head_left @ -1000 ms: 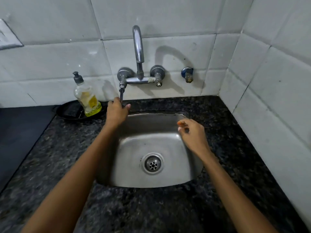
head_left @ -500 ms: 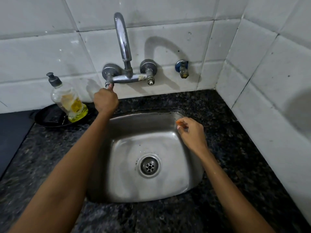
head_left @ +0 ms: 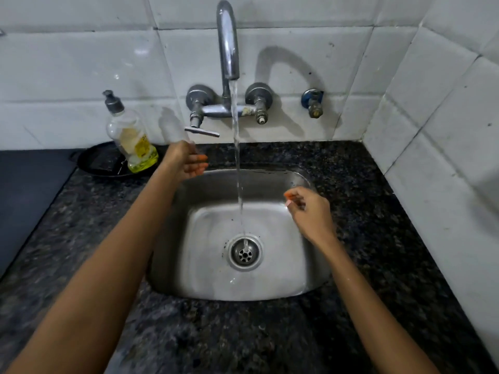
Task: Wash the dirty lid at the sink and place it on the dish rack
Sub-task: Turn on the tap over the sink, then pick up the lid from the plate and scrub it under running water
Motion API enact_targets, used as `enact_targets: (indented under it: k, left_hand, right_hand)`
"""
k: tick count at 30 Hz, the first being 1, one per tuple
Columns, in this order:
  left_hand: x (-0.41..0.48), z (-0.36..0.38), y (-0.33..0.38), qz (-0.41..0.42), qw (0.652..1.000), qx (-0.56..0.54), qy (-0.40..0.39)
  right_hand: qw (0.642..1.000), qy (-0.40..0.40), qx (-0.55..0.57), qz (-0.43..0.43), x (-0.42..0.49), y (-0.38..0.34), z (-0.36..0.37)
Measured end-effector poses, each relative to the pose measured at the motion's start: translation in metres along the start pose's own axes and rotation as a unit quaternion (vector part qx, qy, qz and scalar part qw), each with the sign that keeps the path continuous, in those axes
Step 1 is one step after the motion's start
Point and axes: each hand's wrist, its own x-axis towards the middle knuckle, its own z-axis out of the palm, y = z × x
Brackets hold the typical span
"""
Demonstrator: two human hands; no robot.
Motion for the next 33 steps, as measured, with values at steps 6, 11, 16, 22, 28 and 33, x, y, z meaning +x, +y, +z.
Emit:
enact_targets:
  k: [6,11,16,22,28,33]
  left_hand:
    - [-0.028,-0.028,-0.072,-0.002,0.999,0.054,0.007]
    - [-0.064,-0.074,-0.105,0.02,0.993,0.114,0.011]
    - [-0.108,-0.143,-0.115,0.054,0.989,0.118,0.077]
    - [-0.172,-0.261,-0.138,0.104,0.953,0.211,0.191]
    - [-0.226,-0.382,-0.177,0.096,0.867,0.352,0.338]
    - [-0.251,-0.452,-0.218,-0.02,0.795,0.471,0.381]
  right_hand:
    - [0.993,-0.073,0.058,-0.069,-0.029,-0.039,0.032]
    - [0.977,-0.157,0.094,-0.112,-0.049,-0.084,0.081]
    - [0.958,-0.235,0.086,-0.138,-0.077,-0.136,0.136]
    - [0.941,-0.289,0.093,-0.148,-0.131,-0.209,0.221]
    - [0.911,-0.365,0.122,-0.149,-0.198,-0.276,0.301]
    - [0.893,-0.4,0.115,-0.173,-0.243,-0.309,0.343]
